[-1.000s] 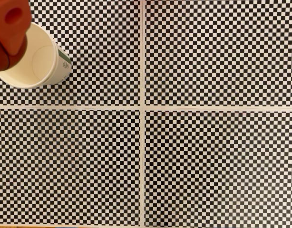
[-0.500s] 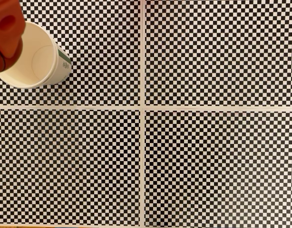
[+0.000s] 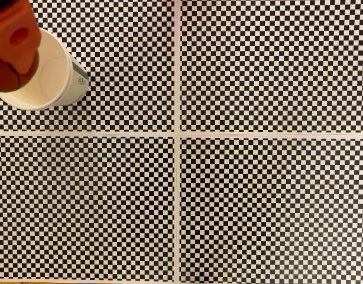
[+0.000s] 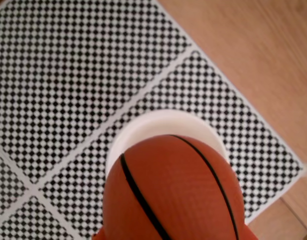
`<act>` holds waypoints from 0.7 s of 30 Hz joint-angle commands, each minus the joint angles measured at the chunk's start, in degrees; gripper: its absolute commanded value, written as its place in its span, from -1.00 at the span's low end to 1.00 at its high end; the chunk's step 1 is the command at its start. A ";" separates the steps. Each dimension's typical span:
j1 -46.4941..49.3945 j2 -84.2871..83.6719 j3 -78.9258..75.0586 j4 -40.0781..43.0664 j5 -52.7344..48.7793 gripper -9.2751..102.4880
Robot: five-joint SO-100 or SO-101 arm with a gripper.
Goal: Grasp basketball and place into cup.
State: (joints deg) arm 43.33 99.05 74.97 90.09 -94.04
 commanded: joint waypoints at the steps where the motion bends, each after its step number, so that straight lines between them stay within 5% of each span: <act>1: -0.18 0.62 0.00 -0.62 -0.44 -0.60; 21: -0.97 0.88 2.11 -2.55 -0.53 -0.31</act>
State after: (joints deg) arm 42.89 99.05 77.61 88.15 -94.83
